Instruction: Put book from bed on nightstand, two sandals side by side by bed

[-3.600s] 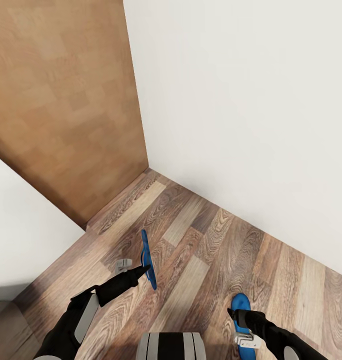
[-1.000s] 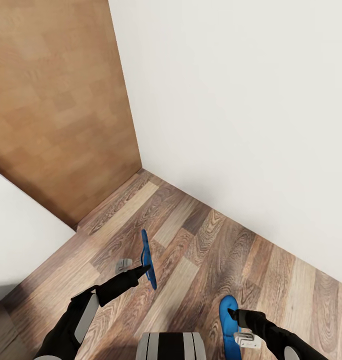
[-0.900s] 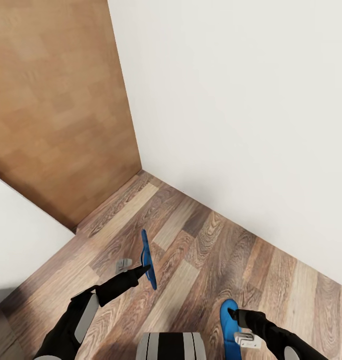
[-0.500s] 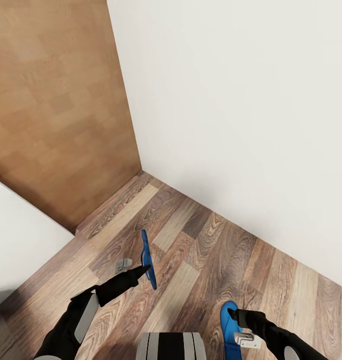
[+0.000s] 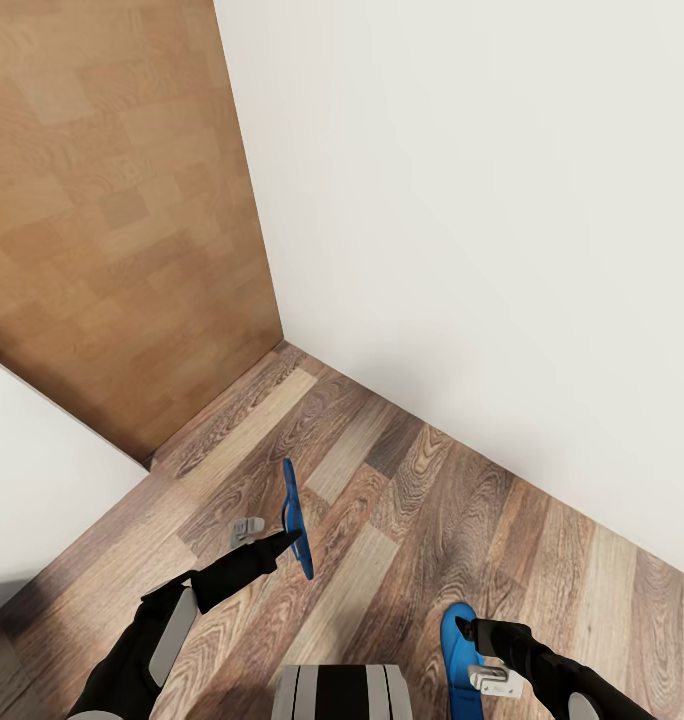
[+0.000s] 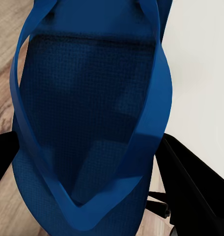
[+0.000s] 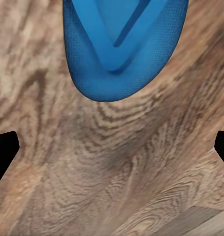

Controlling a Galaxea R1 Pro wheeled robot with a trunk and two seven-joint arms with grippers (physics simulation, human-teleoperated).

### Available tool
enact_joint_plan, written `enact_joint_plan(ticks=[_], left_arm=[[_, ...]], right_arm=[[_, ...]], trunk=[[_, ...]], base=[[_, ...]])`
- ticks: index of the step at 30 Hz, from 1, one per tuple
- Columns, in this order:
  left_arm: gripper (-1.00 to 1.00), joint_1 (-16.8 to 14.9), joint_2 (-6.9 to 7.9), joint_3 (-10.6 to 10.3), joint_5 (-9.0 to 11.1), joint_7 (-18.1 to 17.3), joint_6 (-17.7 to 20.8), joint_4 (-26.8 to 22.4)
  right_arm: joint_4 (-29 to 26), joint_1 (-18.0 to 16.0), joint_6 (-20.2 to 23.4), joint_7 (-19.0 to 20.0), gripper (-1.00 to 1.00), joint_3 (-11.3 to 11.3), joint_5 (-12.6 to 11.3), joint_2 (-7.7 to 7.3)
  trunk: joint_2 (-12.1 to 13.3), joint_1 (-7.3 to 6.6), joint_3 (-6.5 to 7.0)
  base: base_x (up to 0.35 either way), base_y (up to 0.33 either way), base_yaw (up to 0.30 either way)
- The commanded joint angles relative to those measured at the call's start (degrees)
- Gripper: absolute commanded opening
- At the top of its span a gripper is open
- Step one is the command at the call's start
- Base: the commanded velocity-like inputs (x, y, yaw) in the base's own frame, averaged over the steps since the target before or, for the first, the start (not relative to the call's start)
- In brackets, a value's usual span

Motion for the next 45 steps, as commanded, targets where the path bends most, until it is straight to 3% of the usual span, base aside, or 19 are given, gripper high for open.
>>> enact_joint_plan(ticks=[1,15,45], left_arm=[[-1.0,0.0,-0.05,0.2,0.2,-0.2,0.5,0.0],[-1.0,0.0,-0.05,0.2,0.2,-0.2,0.6,0.0],[-1.0,0.0,-0.05,0.2,0.2,-0.2,0.6,0.0]], right_arm=[[-0.1,0.0,-0.1,-0.2,1.0,0.1,0.6,-0.04],[-0.1,0.0,-0.1,-0.2,1.0,0.1,0.6,-0.04],[-0.1,0.0,-0.1,-0.3,1.0,0.1,0.6,-0.04]], trunk=[[0.0,-0.01,-0.04],[0.0,-0.01,-0.04],[-0.4,0.76,-6.68]], base=[[0.0,0.0,0.0],[0.0,0.0,0.0],[0.0,0.0,0.0]])
